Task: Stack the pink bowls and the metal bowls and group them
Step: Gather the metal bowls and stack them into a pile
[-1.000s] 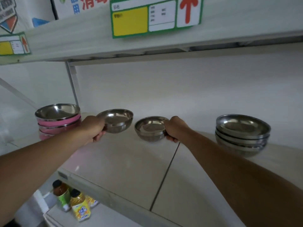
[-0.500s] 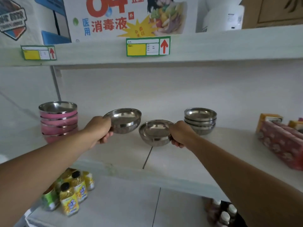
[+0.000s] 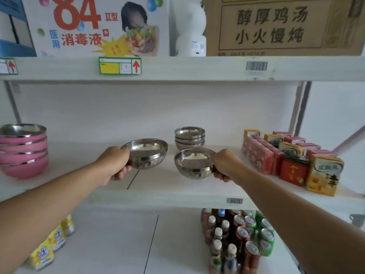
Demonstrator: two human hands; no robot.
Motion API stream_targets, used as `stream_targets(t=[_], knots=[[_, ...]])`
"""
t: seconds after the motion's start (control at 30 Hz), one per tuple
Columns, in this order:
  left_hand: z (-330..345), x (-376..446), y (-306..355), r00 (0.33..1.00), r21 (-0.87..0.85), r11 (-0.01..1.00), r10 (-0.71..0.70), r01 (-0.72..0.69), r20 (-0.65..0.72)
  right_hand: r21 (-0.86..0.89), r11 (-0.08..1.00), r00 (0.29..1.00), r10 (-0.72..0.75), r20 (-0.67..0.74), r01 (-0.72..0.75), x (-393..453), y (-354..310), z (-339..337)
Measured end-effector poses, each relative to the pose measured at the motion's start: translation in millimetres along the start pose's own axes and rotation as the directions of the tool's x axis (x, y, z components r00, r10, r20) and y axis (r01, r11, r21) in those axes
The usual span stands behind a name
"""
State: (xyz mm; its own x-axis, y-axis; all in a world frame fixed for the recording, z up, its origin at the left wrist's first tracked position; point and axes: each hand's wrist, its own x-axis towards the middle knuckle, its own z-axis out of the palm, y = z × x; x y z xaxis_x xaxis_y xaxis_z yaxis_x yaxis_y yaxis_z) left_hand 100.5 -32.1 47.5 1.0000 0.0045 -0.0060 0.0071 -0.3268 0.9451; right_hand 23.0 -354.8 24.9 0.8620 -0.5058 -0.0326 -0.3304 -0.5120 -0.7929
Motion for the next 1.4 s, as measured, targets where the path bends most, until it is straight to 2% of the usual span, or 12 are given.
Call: stream_targets(t=[0.23,0.43,0.6,0.8,0.9,1.03,1.17,1.3,1.4], knots=[[58,-9,15,0.999,0.03,0.999,-0.019,0.018,0.034,-0.018,1.0,1.0,-0.001,-0.011,0.001,22,36,-56],[89,0,26,1.0,-0.028,0.999,-0.023,0.023,0.002,0.021,0.998,0.998,-0.054,-0.013,0.054,36,53,-80],[98,24,55,0.999,-0.031,0.999,0.037,-0.036,0.008,-0.038,0.997,0.995,-0.065,0.073,0.068,35,61,-77],[118,77,107,0.992,0.027,0.992,0.12,-0.121,0.036,0.024,0.998,0.993,-0.057,0.099,0.055,49,70,-78],[133,104,126,0.985,0.049,0.987,0.148,-0.152,0.085,0.029,0.999,0.997,-0.017,0.077,0.015,56,70,-82],[153,138,133,0.974,0.074,0.983,0.156,-0.17,0.166,0.086,0.993,0.996,0.083,-0.038,-0.08,65,58,-91],[173,172,121,0.963,0.141,0.973,0.147,-0.182,0.225,0.218,0.961,0.982,0.183,-0.052,-0.168,68,46,-96],[186,196,104,0.947,0.295,0.911,0.228,-0.289,0.225,0.065,0.992,0.987,0.111,-0.112,-0.104,76,35,-103],[184,210,99,0.93,0.416,0.833,0.304,-0.366,0.209,0.053,0.997,0.988,0.057,-0.145,-0.049,82,24,-105]])
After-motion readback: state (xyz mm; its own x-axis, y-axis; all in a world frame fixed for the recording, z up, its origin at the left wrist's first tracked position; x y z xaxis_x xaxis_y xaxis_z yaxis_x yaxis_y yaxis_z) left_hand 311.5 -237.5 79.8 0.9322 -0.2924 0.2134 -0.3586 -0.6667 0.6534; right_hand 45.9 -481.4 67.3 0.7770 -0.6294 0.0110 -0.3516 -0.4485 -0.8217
